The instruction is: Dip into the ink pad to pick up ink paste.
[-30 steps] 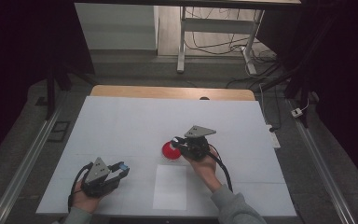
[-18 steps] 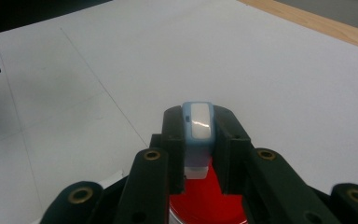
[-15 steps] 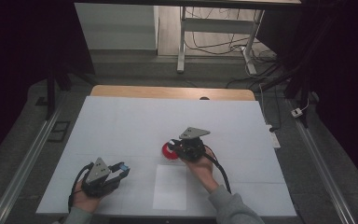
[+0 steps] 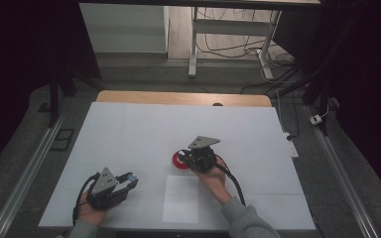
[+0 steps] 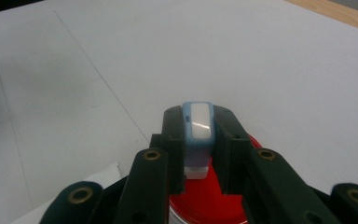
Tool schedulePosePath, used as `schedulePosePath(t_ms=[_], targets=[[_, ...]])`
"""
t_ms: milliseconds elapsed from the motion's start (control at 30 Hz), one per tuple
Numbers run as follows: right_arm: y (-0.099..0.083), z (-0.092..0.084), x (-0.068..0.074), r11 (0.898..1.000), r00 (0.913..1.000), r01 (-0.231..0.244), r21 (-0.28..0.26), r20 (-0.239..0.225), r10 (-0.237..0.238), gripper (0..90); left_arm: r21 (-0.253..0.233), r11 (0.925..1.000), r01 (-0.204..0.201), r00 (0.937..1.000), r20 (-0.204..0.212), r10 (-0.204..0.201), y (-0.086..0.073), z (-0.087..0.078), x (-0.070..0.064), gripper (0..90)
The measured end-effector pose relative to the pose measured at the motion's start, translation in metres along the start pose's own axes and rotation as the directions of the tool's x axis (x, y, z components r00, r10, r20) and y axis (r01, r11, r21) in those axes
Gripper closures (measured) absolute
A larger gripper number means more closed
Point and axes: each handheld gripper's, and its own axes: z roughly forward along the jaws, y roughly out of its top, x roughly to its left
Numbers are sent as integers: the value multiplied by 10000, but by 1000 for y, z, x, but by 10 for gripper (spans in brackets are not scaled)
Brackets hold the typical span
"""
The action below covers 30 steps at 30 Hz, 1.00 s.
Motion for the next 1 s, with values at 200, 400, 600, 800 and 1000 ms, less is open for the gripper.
schedulePosePath(t_ms=[200, 400, 600, 800, 1000], targets=[[-1, 3, 1, 9998, 9999, 96, 161, 35, -97, 751, -11, 10000, 11, 10000, 0, -11, 0, 0, 0, 651], [-2, 4, 1, 9996, 9999, 87, 261, 47, -89, 752, -13, 10000, 12, 10000, -3, -12, 0, 0, 0, 650], [-3, 6, 2, 9993, 9999, 105, 360, 119, -109, 753, -21, 10000, 24, 10000, -5, -24, 0, 0, 0, 651], [-4, 7, 3, 9992, 9996, 192, 338, 183, -198, 754, -13, 10000, 6, 10000, 0, -6, 0, 0, 0, 650], [-4, 6, 3, 9993, 9997, 161, 342, 162, -167, 754, -16, 10000, 16, 10000, -11, -16, 0, 0, 0, 651]])
